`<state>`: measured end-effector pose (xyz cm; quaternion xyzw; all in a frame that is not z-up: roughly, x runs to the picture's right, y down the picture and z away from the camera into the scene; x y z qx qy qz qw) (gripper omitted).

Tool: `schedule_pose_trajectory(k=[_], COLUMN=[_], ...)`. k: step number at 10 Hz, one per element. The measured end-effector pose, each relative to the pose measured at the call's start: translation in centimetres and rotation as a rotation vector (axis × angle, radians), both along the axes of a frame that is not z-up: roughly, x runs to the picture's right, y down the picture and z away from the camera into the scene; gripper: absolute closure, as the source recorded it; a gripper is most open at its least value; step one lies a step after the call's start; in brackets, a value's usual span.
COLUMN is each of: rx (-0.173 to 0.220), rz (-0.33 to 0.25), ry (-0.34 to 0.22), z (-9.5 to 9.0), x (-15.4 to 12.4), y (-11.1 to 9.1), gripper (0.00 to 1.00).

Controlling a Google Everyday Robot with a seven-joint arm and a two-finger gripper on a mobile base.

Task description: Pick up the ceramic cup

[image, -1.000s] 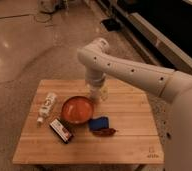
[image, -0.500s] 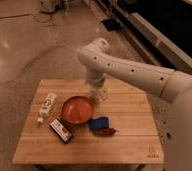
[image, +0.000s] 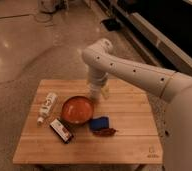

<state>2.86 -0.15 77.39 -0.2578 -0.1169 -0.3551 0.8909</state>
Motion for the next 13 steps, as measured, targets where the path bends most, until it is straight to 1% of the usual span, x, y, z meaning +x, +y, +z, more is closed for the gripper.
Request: schedule_pose_trajectory(k=[1, 2, 3, 5, 9, 12, 13], rx=[0.006, 0.009, 0.011, 0.007, -0.008, -0.024, -0.037], rz=[0.01, 0.013, 0.019, 0.023, 0.016, -0.003, -0.013], ry=[-0.009, -0.017, -0.027, -0.044, -0.108, -0.125, -0.124], z=[1.4, 2.2, 3.8, 5.8, 9.6, 11.5, 12.1], x=[1.3, 2.1, 3.5, 5.0, 5.3, 5.5, 5.7], y=[-0.3, -0.5, -0.7, -0.8, -0.2, 0.7, 1.4], gripper=[0.2, 0.2, 0.2, 0.2, 0.2, 0.2, 0.23])
